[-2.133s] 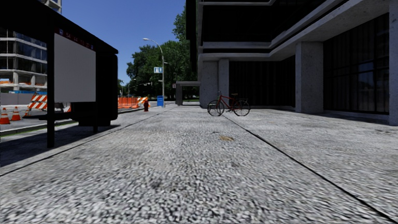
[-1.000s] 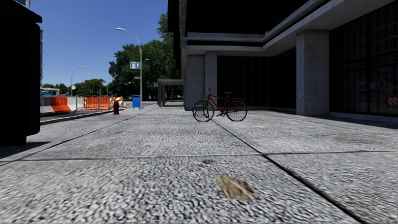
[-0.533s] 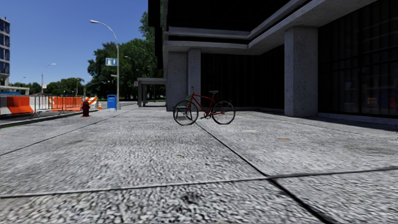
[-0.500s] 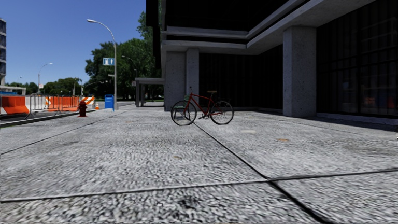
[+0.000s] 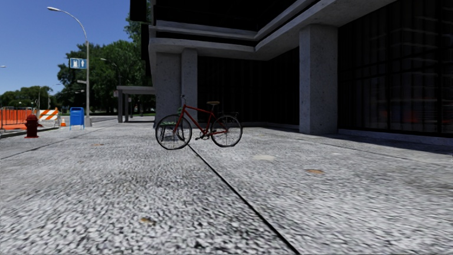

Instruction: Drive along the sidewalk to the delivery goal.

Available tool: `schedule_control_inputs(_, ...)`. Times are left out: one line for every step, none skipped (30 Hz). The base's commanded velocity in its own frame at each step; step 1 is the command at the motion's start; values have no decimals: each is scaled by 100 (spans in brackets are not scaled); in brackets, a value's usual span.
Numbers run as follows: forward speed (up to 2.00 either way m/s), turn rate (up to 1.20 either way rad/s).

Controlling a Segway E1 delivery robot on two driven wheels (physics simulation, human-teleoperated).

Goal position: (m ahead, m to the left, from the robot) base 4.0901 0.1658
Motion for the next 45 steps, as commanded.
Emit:
schedule_control_inputs(200, 0)
schedule_control_inputs(200, 0)
schedule_control_inputs(200, 0)
schedule_control_inputs(200, 0)
schedule_control_inputs(200, 0)
schedule_control_inputs(200, 0)
schedule_control_inputs(200, 0)
schedule_control_inputs(200, 0)
schedule_control_inputs(200, 0)
schedule_control_inputs(200, 0)
schedule_control_inputs(200, 0)
schedule_control_inputs(200, 0)
schedule_control_inputs(200, 0)
schedule_control_inputs(200, 0)
schedule_control_inputs(200, 0)
schedule_control_inputs(200, 0)
schedule_control_inputs(200, 0)
schedule_control_inputs(200, 0)
schedule_control_inputs(200, 0)
schedule_control_inputs(200, 0)
schedule_control_inputs(200, 0)
schedule_control_inputs(200, 0)
schedule_control_inputs(200, 0)
schedule_control_inputs(200, 0)
schedule_control_inputs(200, 0)
schedule_control_inputs(200, 0)
schedule_control_inputs(200, 0)
schedule_control_inputs(200, 0)
schedule_control_inputs(200, 0)
schedule_control_inputs(200, 0)
schedule_control_inputs(200, 0)
schedule_control_inputs(200, 0)
schedule_control_inputs(200, 0)
schedule_control_inputs(200, 0)
schedule_control_inputs(200, 0)
schedule_control_inputs(200, 0)
schedule_control_inputs(200, 0)
schedule_control_inputs(200, 0)
schedule_control_inputs(200, 0)
schedule_control_inputs(200, 0)
schedule_control_inputs(195, 0)
schedule_control_inputs(179, 0)
schedule_control_inputs(179, 0)
schedule_control_inputs(162, 0)
schedule_control_inputs(136, 0)
